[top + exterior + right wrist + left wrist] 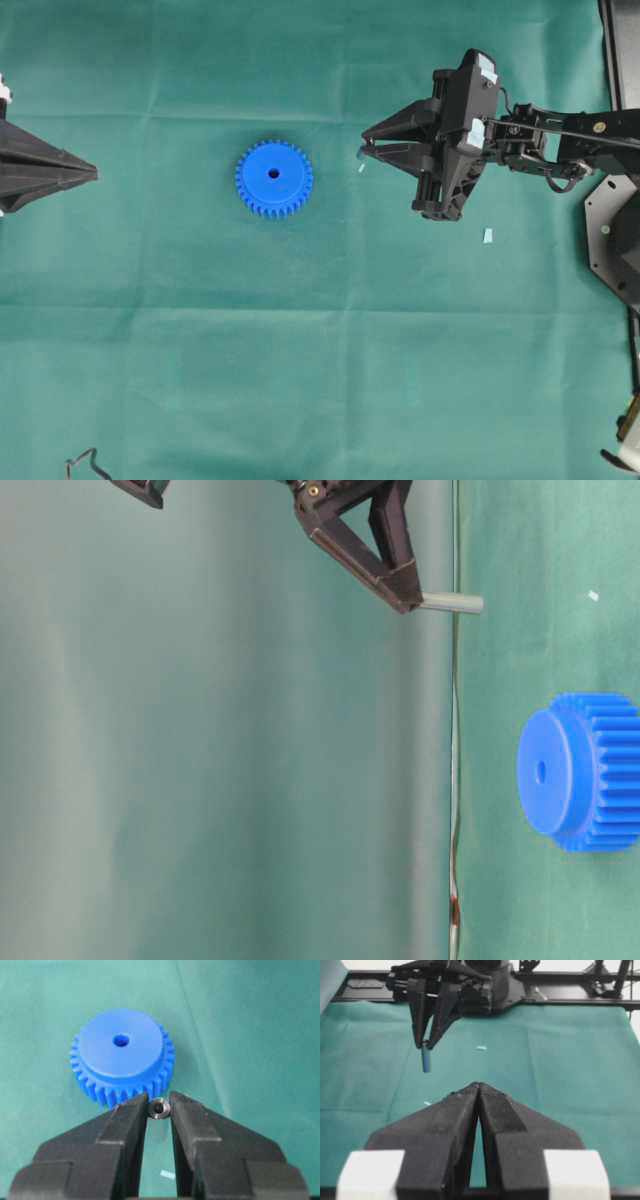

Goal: Insert the shaft into the center hole of the gear.
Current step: 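Lift the shaft and carry it left over the blue gear's center hole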

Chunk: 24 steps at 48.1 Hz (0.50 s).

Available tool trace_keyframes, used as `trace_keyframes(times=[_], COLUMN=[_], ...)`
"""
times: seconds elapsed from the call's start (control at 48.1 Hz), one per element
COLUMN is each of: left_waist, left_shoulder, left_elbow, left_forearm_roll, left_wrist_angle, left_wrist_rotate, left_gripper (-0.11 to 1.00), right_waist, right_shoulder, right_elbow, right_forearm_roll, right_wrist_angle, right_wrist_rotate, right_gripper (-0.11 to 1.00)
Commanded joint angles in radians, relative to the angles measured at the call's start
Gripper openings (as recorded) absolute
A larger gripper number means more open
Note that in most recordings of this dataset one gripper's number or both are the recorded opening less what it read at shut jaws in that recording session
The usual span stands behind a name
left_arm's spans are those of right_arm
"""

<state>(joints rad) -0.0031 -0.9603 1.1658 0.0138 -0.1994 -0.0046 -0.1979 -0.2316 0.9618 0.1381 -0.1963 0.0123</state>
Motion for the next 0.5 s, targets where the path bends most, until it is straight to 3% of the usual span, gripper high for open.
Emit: trace_keyframes(times=[0.0, 0.166, 0.478], left_waist=[0.002, 0.002, 0.002], left_shoulder=[0.008, 0.008, 0.009], left_elbow=[-0.023, -0.023, -0.023], left_forearm_roll=[0.003, 0.003, 0.005], left_wrist_angle=[-0.006, -0.005, -0.002], left_wrist_rotate=[-0.002, 0.0, 0.0], left_gripper=[0.0, 0.0, 0.0], right_waist=[0.006, 0.041, 0.078], right_shoulder=[-0.009, 0.048, 0.225], right_elbow=[-0.028, -0.086, -0.305], right_forearm_roll=[0.0, 0.002, -0.026], right_wrist_angle=[0.003, -0.009, 0.006], right_wrist_rotate=[0.005, 0.005, -0.005], right_gripper=[0.19, 0.19, 0.19])
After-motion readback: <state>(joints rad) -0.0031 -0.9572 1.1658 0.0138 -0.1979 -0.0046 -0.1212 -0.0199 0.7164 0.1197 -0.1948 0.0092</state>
